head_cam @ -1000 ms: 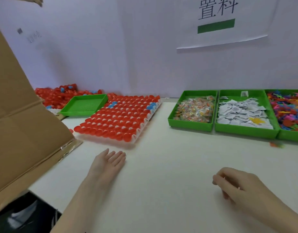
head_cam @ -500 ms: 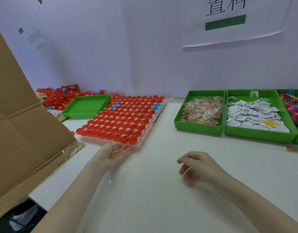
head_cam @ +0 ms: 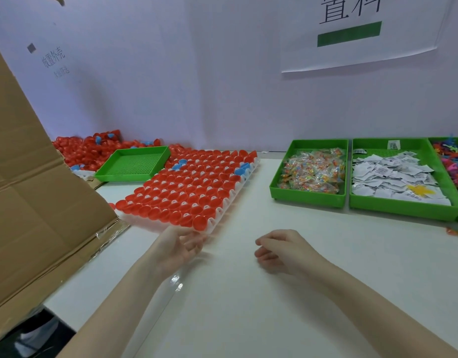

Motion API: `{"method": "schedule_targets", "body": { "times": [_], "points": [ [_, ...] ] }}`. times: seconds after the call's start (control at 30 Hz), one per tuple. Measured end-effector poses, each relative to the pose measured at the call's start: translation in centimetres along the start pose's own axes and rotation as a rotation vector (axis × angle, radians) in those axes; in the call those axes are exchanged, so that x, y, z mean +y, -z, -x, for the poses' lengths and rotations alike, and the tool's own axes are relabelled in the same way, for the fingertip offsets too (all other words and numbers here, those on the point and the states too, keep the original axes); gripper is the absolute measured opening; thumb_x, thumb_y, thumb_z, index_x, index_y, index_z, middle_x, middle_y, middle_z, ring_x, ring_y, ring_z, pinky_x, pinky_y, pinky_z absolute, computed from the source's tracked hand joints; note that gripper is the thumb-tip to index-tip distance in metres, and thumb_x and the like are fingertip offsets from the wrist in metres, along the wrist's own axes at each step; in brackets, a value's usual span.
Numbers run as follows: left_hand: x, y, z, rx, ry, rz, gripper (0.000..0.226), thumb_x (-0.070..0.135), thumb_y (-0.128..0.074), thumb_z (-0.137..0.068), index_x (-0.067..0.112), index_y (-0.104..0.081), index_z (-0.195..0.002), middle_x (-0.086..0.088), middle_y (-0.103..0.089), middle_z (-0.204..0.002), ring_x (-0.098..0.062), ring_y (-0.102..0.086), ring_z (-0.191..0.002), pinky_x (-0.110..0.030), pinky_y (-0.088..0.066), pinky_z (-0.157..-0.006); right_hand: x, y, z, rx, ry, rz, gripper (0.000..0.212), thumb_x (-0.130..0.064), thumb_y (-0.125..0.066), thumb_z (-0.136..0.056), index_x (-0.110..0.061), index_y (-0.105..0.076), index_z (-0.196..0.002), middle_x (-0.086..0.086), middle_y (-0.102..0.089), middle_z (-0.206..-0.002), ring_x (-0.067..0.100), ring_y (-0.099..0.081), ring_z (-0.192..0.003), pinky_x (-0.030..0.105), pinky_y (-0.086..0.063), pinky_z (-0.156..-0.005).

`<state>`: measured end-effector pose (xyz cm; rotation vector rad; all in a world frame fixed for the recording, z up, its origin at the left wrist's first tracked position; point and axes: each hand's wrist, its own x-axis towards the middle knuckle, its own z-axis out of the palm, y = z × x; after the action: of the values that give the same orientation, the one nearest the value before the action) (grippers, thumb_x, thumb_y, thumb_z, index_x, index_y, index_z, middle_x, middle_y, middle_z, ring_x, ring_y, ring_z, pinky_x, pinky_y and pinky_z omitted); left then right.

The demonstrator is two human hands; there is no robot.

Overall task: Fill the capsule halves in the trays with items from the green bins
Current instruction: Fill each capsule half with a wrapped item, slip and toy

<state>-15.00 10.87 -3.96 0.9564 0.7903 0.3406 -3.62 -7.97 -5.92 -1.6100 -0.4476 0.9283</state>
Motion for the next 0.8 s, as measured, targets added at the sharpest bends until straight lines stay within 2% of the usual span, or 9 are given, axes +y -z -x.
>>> {"method": "schedule_targets", "body": {
  "times": [0.07,0.1,0.13,0.17,0.2,0.37,0.5,0.67,0.8],
  "points": [
    [-0.4,0.3,0.9,0.009,-0.010,-0.015,0.024,-0.009,-0.048,-0.085,0.005,-0.055,-0.103,-0.015,-0.067,-0.093,-0.020,-0.068,-0.062,-0.023,-0.053,-0.048,-0.9,-0.6,-1.2,-0.010,-0.034,-0.087,0.034,0.000,-0.041,-0.093,0.026,-0.039,-0.115,0.035,-0.058,-0.096,0.023,-0.053,-0.061,0.024,-0.045,-0.058],
    [-0.7,0.4,1.5,0.013,-0.012,-0.015,0.022,-0.009,-0.047,-0.086,0.005,-0.054,-0.102,-0.017,-0.066,-0.095,-0.021,-0.067,-0.063,-0.023,-0.053,-0.047,-1.4,-0.9,-1.8,-0.012,-0.055,-0.167,0.040,0.003,-0.037,-0.093,0.026,-0.026,-0.124,0.045,-0.047,-0.117,0.032,-0.062,-0.077,0.029,-0.051,-0.071],
    [-0.9,0.5,2.0,0.019,-0.013,-0.012,0.020,-0.008,-0.045,-0.088,0.004,-0.054,-0.100,-0.017,-0.065,-0.095,-0.022,-0.067,-0.064,-0.023,-0.053,-0.047,-1.8,-1.3,-2.6,-0.005,-0.087,-0.254,0.042,0.003,-0.033,-0.094,0.023,-0.019,-0.128,0.044,-0.033,-0.130,0.045,-0.059,-0.102,0.037,-0.049,-0.091],
    [-1.2,0.7,2.6,0.024,-0.015,-0.010,0.018,-0.008,-0.044,-0.088,0.003,-0.055,-0.098,-0.017,-0.064,-0.093,-0.022,-0.066,-0.063,-0.023,-0.053,-0.046,-1.9,-1.8,-3.3,0.001,-0.122,-0.332,0.043,0.001,-0.031,-0.095,0.022,-0.021,-0.132,0.040,-0.032,-0.135,0.046,-0.049,-0.119,0.040,-0.041,-0.103],
    [-1.5,0.7,3.1,0.023,-0.015,-0.008,0.017,-0.007,-0.043,-0.089,0.002,-0.055,-0.097,-0.017,-0.063,-0.091,-0.022,-0.065,-0.064,-0.022,-0.052,-0.046,-2.1,-2.2,-3.8,0.015,-0.145,-0.393,0.041,-0.002,-0.030,-0.098,0.017,-0.028,-0.134,0.035,-0.041,-0.134,0.041,-0.048,-0.122,0.038,-0.041,-0.103],
    [-2.0,1.0,6.0,-0.072,0.046,-0.015,0.024,-0.006,-0.052,-0.074,-0.006,-0.058,-0.098,-0.019,-0.068,-0.083,-0.022,-0.063,-0.055,-0.022,-0.053,-0.047,-2.9,-4.4,-4.7,0.047,-0.099,-0.596,0.026,-0.009,-0.035,-0.098,-0.009,-0.056,-0.113,0.013,-0.068,-0.100,0.020,-0.065,-0.080,0.026,-0.055,-0.057],
    [-2.7,1.3,7.8,-0.092,0.059,0.018,0.029,-0.002,-0.054,-0.071,-0.007,-0.059,-0.099,-0.019,-0.070,-0.084,-0.026,-0.065,-0.056,-0.026,-0.054,-0.046,-2.6,-4.8,-4.7,0.055,-0.104,-0.610,0.022,-0.018,-0.035,-0.099,-0.018,-0.056,-0.104,0.006,-0.069,-0.082,0.018,-0.066,-0.070,0.030,-0.054,-0.050],
    [-3.1,3.6,8.7,0.008,0.064,-0.015,0.030,0.009,-0.057,-0.076,-0.006,-0.057,-0.103,-0.027,-0.068,-0.092,-0.035,-0.068,-0.068,-0.032,-0.057,-0.051,-1.9,-5.0,-4.0,0.014,-0.141,-0.600,0.027,-0.009,-0.033,-0.097,-0.019,-0.056,-0.088,0.005,-0.069,-0.069,0.019,-0.067,-0.063,0.032,-0.052,-0.048],
    [-2.2,7.8,8.4,0.180,0.003,0.036,0.044,0.022,-0.044,-0.096,0.001,-0.035,-0.133,-0.030,-0.059,-0.103,-0.043,-0.058,-0.091,-0.045,-0.051,-0.069,-1.6,-5.5,-3.2,-0.037,-0.180,-0.593,0.028,-0.005,-0.032,-0.096,-0.017,-0.056,-0.088,0.005,-0.070,-0.062,0.021,-0.066,-0.064,0.035,-0.052,-0.051]
  ]
}}
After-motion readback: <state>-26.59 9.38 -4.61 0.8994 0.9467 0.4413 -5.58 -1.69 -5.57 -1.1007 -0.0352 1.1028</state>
